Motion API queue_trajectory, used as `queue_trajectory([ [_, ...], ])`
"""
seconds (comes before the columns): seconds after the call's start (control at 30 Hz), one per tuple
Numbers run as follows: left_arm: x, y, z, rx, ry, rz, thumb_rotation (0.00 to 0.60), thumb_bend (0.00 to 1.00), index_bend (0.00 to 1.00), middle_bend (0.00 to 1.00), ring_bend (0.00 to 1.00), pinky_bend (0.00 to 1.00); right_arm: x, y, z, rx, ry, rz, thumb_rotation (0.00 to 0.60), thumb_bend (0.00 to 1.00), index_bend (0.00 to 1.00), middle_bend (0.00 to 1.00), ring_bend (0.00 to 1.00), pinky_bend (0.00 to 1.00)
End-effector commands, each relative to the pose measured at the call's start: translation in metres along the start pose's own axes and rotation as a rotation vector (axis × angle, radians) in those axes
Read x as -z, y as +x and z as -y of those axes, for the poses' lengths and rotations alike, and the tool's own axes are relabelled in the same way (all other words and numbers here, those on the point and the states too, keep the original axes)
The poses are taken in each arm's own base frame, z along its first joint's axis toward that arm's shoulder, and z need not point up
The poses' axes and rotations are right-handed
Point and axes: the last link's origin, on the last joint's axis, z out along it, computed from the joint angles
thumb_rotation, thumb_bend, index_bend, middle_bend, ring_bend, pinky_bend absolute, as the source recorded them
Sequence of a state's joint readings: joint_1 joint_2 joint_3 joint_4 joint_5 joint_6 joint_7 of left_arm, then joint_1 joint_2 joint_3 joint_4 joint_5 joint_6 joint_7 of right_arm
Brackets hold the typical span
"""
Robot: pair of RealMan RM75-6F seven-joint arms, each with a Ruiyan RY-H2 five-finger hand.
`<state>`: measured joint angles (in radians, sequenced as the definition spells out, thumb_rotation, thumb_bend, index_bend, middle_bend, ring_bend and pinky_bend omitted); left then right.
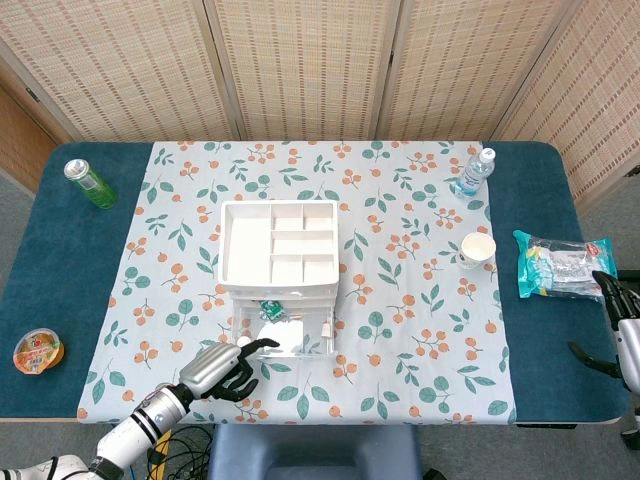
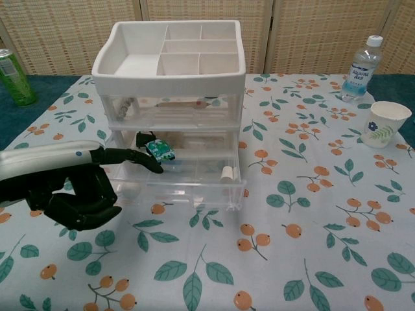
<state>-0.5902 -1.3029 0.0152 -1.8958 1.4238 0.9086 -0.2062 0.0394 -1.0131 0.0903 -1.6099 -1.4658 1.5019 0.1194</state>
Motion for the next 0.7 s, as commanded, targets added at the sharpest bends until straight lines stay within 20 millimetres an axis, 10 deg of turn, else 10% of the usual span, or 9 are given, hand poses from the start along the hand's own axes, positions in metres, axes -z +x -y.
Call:
queue_trajectory([
  [0.03, 0.003, 0.003, 0.0, -0.01, 0.001, -0.013, 0.6, 0.49, 0.15, 0.88, 0.98, 1.0, 0.0, 0.0, 0.0, 0.001, 0.001, -0.001, 0.6, 0.19, 0.0, 0.09, 0.21, 0.24],
  [0.53, 0.011, 0.055, -0.006, -0.24, -0.023, -0.115, 0.6, 0.49, 0.22, 0.88, 0.98, 1.0, -0.005, 0.015, 0.005, 0.019, 0.028, -0.035, 0.6, 0.19, 0.0, 0.09, 0.21, 0.24],
  [0.7, 0.0, 0.072, -0.01, -0.287, -0.027, -0.054, 0.531, 0.7, 0.23, 0.92, 1.0, 1.0, -0.008, 0.022, 0.01, 0.021, 0.043, -0.049, 0.6, 0.19, 0.0, 0.09, 0.21, 0.24],
])
